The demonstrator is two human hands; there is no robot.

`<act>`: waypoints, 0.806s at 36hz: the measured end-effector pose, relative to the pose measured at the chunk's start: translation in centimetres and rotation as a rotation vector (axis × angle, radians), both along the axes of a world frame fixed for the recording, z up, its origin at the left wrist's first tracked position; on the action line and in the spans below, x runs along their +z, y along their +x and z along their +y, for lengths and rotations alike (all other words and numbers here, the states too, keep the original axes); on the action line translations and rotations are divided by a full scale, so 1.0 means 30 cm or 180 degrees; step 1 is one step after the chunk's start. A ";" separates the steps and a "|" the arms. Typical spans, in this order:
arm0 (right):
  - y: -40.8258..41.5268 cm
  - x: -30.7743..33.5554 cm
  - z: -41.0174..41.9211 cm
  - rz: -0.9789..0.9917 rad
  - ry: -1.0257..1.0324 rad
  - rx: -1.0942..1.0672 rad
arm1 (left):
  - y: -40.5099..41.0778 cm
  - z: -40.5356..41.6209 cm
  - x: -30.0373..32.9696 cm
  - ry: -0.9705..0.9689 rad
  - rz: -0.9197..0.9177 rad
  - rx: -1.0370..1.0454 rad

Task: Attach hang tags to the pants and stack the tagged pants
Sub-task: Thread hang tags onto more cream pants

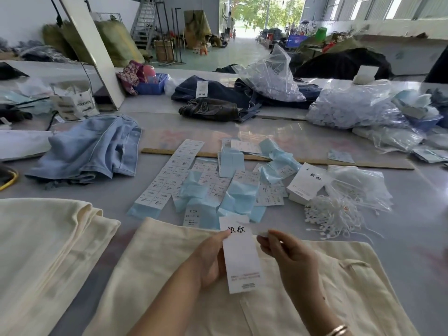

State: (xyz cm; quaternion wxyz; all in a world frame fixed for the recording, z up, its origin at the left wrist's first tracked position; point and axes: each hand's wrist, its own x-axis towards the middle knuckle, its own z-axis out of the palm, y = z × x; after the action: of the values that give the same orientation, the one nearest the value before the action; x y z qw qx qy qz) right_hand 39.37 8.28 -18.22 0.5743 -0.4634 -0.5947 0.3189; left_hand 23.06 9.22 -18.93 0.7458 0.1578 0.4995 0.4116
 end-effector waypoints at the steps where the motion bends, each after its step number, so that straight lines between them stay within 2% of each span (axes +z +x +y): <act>1: 0.000 -0.009 -0.007 -0.0500 0.0412 -0.0044 | 0.001 0.001 0.000 -0.0005 -0.0036 0.0067; 3: 0.001 -0.039 -0.022 -0.1206 0.0905 -0.0068 | 0.003 -0.001 0.002 -0.0007 -0.0126 0.0116; 6: -0.007 -0.075 -0.040 -0.1638 0.1268 -0.0033 | 0.004 -0.005 0.009 -0.0044 -0.0237 0.0082; 18: -0.010 -0.112 -0.034 -0.2490 0.1042 0.0177 | -0.010 -0.002 -0.001 -0.0010 -0.0415 -0.0036; 23: -0.001 -0.122 -0.025 -0.2613 0.1198 0.0251 | 0.007 -0.007 -0.009 0.0365 0.0169 -0.0053; 27: 0.014 -0.101 -0.046 -0.2830 0.1287 0.0496 | 0.028 0.001 -0.016 0.0329 0.0551 0.0186; 29: 0.027 -0.095 -0.069 -0.2747 0.1336 0.0670 | 0.038 0.003 -0.020 0.0298 0.0625 0.0283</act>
State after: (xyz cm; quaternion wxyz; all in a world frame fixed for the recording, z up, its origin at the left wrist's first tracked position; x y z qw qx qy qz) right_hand 40.19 6.22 -21.06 0.3211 -0.3649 -0.8735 0.0274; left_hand 24.20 9.32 -19.53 0.6661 0.2097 0.5569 0.4497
